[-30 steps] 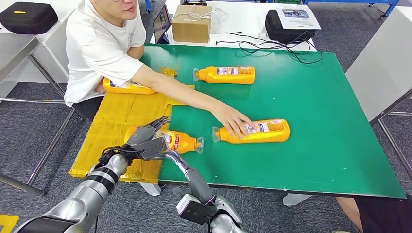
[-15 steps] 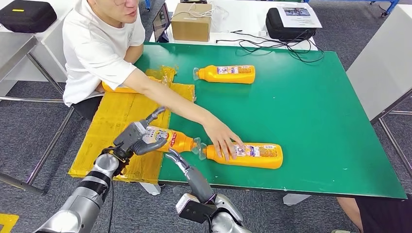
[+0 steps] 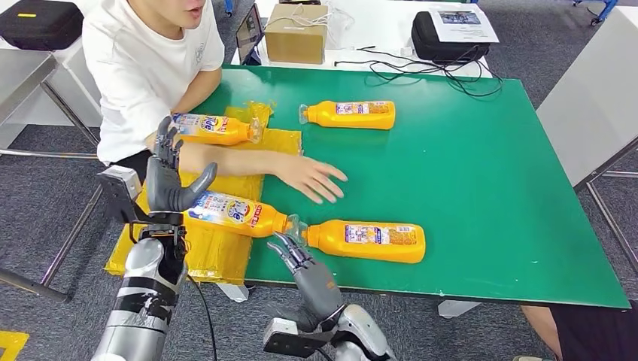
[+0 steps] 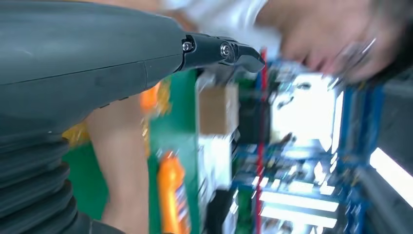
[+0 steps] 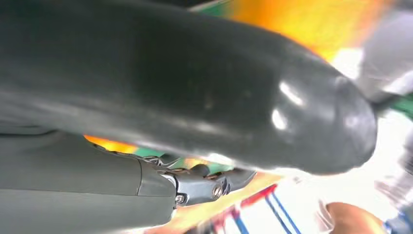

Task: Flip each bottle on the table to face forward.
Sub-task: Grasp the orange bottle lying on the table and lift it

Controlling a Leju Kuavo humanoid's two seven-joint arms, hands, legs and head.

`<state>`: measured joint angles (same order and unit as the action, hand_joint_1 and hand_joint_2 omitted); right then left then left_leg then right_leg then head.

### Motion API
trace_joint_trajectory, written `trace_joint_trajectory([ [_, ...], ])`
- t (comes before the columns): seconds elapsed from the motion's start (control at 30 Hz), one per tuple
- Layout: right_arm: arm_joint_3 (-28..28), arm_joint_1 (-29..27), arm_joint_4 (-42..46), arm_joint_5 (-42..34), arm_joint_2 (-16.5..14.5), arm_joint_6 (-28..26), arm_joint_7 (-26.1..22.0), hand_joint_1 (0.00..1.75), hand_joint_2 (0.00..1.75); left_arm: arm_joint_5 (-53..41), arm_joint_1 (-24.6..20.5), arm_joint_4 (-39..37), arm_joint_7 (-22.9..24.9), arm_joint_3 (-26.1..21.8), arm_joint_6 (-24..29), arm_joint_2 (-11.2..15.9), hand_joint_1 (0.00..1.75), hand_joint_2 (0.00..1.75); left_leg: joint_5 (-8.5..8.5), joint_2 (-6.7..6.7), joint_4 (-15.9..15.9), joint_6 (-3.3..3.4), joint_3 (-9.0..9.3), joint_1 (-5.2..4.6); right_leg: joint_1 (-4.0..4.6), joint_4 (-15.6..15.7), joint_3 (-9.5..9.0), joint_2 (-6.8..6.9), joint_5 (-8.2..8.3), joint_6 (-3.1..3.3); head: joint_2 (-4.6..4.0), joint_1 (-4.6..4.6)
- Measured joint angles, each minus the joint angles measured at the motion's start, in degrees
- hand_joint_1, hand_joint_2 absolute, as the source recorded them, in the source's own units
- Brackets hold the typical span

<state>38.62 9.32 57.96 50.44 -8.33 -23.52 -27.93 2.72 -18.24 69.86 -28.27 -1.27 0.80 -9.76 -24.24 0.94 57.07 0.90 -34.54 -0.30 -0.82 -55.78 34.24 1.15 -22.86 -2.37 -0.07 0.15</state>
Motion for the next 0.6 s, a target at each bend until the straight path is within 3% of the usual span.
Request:
trace_joint_trajectory([
  [0.07,-0.51,0.0,2.25,9.59,3.55,-0.95,7.02,0.0,1.75,0.37,2.62,4.53,-0.58,-0.76,1.86,-0.29,0.0,1.75,-0.01,-0.01,0.0,0.01,-0.02,-0.04,-0.04,0.03,-0.01,0.01,0.01,-0.02,0.0,0.0],
  [0.17,-2.96,-0.14,5.42,18.96,9.89,-0.23,14.31,0.0,1.75,1.6,7.65,12.18,-1.28,-2.67,2.7,-0.6,0.0,1.75,-0.02,-0.03,0.01,0.04,-0.04,-0.11,-0.13,0.07,-0.01,0.03,0.01,-0.05,0.0,0.01],
  [0.27,-6.06,-0.75,8.17,21.61,14.97,0.41,16.07,0.0,1.75,2.13,12.12,17.86,-1.81,-4.44,2.26,-0.79,0.0,1.75,-0.05,-0.07,0.01,0.07,-0.06,-0.14,-0.16,0.1,0.0,0.04,0.0,-0.07,0.0,0.02],
  [0.6,-10.87,-2.0,13.17,23.7,21.46,2.48,19.46,0.0,1.75,2.42,18.0,25.02,-2.71,-6.64,2.2,-1.76,0.0,1.75,-0.05,-0.09,0.0,0.08,-0.05,-0.07,-0.07,0.09,-0.01,0.04,0.0,-0.06,0.0,-0.01],
])
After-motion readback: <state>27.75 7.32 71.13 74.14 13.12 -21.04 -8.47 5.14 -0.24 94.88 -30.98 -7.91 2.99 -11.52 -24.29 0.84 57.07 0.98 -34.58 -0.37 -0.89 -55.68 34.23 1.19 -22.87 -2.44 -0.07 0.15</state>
